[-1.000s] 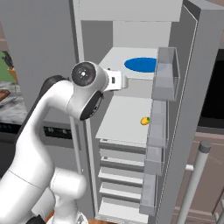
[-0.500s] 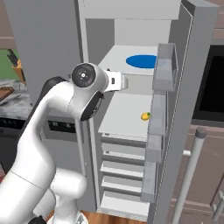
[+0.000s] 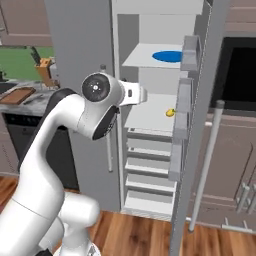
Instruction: Retrieve the fish from the fridge and place it on the cutting board.
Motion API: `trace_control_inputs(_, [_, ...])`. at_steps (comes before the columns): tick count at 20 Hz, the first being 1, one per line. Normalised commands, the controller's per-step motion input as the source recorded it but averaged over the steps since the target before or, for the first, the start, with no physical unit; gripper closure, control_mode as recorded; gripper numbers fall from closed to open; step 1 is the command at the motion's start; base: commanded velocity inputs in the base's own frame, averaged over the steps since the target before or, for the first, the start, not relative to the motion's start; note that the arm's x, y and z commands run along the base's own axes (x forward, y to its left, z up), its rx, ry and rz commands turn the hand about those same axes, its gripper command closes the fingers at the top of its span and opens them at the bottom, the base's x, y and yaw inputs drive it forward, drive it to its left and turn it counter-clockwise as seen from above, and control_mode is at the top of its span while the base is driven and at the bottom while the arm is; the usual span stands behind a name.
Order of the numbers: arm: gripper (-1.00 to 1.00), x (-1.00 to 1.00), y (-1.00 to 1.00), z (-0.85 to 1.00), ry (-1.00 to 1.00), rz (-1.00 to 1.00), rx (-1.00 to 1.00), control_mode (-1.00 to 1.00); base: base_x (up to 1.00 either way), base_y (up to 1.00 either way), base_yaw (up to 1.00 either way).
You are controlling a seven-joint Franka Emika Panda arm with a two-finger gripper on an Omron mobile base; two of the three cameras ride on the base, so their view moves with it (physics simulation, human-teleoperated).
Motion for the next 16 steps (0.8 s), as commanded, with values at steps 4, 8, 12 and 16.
trace_control_inputs(4, [1.00,0.00,0.00,0.00,0.00,0.00,0.00,1.00,0.00,0.90,0.00])
trace_control_inputs(8, [1.00,0.00,0.00,0.00,0.00,0.00,0.00,1.00,0.10,1.00,0.00])
trace_control_inputs(12, [1.00,0.00,0.00,0.00,0.00,0.00,0.00,1.00,0.10,1.00,0.00])
trace_control_inputs(16, [1.00,0.00,0.00,0.00,0.00,0.00,0.00,1.00,0.12,1.00,-0.01])
